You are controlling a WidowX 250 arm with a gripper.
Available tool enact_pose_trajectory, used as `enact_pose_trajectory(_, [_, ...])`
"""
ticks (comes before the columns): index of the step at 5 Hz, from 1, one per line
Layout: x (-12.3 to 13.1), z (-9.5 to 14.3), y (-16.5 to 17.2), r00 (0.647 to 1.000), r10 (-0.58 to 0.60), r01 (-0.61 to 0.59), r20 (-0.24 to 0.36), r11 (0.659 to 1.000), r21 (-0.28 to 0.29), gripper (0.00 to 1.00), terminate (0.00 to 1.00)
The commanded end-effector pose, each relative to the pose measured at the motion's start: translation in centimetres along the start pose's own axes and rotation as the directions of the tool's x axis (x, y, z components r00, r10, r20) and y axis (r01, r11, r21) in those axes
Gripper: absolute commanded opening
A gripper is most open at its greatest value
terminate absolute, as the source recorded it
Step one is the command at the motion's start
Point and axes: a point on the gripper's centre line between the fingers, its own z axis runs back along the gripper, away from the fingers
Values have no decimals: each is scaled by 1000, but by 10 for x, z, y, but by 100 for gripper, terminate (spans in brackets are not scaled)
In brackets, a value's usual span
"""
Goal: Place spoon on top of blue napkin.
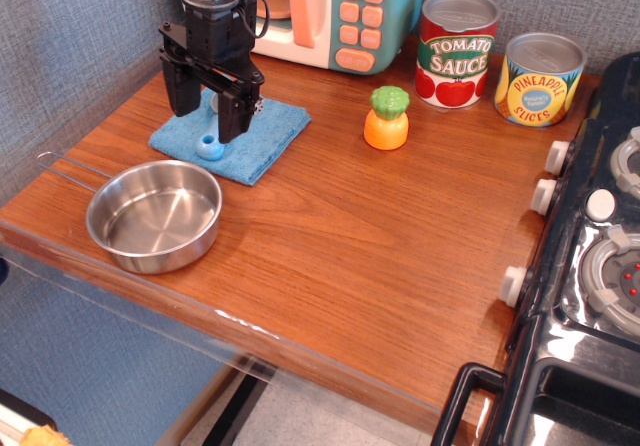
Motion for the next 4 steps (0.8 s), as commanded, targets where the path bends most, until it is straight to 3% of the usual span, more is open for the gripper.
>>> enact_pose_trajectory(1, [-7,52,-3,986,45,-45,162,999,-4,100,0])
enact_pose_trajectory(2, [-11,56,-17,984,49,-44,170,999,-29,100,0])
enact_pose_trajectory(4, [-11,55,-22,987,37,-35,157,999,-14,100,0])
